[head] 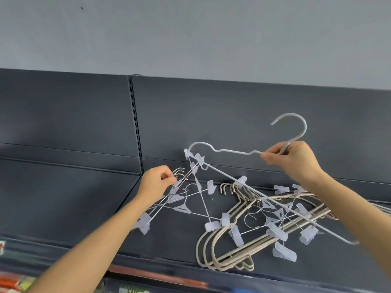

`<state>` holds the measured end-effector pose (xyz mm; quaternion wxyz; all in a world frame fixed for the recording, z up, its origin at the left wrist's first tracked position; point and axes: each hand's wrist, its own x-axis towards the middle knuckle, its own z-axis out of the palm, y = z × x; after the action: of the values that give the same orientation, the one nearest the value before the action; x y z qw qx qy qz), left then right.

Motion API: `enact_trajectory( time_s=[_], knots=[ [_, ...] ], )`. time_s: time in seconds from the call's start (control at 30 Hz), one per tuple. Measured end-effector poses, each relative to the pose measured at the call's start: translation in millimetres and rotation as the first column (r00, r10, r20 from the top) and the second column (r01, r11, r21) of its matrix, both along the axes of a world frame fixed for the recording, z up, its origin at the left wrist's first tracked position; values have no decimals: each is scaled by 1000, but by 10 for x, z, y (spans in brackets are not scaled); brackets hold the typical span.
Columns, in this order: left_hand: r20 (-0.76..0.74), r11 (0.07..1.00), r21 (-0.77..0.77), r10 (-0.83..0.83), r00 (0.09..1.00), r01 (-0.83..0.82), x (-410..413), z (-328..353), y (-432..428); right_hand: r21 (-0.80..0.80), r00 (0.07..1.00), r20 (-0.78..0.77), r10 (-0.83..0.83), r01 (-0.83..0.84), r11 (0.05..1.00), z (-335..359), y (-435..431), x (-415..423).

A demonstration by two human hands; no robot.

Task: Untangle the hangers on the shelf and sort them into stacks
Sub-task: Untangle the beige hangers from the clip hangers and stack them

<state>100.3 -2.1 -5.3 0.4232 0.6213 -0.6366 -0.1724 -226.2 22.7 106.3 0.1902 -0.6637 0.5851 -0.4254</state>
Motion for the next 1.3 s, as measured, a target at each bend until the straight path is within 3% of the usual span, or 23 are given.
enact_trajectory(
  time_s=[0.27,0.43,0.57,0.63,0.77,1.0,1.3],
  knots=[
    [56,994,61,84,995,-87,-41,-101,-124,4,995,88,36,-37,999,12,81,2],
    [101,971,237,3,995,-27,-112,-42,-170,40,991,125,53,-58,998,4,129,-95],
    [265,970,241,-59,963,-7,-280,64,-157,11,994,103,39,-41,999,9,178,-178],
    [331,963,267,-119,936,28,-367,89,-132,-8,986,161,34,-33,999,5,217,-238],
    [372,944,314,-223,901,104,-543,80,-88,-26,972,232,33,-28,999,-40,278,-453],
    [397,947,207,-311,863,246,-1093,163,-52,-36,941,293,-171,189,981,-190,324,-886],
    [493,895,74,-416,764,439,-2180,252,6,74,874,354,-333,329,941,-328,346,-1862]
  ],
)
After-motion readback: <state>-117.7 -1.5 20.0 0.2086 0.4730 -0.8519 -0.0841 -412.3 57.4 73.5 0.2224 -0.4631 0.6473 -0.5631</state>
